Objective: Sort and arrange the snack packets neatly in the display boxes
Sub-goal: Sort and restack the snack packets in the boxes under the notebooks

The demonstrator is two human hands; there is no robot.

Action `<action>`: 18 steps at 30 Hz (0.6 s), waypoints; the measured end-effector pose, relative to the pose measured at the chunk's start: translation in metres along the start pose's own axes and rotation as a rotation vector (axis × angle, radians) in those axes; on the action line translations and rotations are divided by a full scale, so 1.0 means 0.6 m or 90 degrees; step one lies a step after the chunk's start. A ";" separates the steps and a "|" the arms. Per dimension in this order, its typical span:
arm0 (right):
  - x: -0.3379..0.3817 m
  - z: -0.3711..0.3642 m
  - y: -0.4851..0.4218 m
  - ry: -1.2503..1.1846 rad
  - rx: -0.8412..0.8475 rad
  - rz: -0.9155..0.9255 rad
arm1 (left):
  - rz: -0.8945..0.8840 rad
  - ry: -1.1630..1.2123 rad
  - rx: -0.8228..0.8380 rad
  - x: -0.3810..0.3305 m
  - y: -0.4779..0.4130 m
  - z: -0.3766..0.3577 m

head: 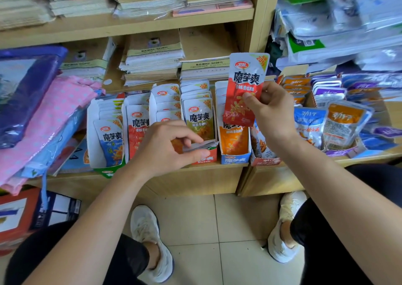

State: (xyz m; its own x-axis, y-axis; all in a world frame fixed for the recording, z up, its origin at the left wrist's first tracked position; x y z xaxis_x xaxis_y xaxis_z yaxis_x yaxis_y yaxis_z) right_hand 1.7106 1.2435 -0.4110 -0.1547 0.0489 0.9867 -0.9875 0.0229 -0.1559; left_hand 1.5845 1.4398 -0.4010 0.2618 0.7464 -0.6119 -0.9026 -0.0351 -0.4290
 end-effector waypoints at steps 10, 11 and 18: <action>-0.001 0.002 0.002 -0.006 -0.004 -0.006 | 0.147 -0.163 0.018 0.060 -0.037 -0.013; -0.001 0.002 0.002 -0.003 -0.005 -0.005 | 0.159 -0.181 0.048 0.063 -0.039 -0.017; 0.001 0.000 0.000 0.020 -0.003 0.010 | 0.143 -0.198 0.021 0.066 -0.045 0.000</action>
State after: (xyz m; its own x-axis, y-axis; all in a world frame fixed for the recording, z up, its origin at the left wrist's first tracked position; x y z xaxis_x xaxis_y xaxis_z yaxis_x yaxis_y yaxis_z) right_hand 1.7104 1.2437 -0.4102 -0.1691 0.0812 0.9822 -0.9848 0.0260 -0.1717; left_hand 1.6191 1.4700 -0.4138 -0.0552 0.8891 -0.4544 -0.9376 -0.2026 -0.2826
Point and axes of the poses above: each hand's wrist, its own y-axis away from the middle knuckle, its own z-axis out of the back of the hand, x = y × z, the point moved 8 cm from there along -y, towards the middle knuckle, and after that the axes turned 9 degrees about -x, right-handed, at the moved point
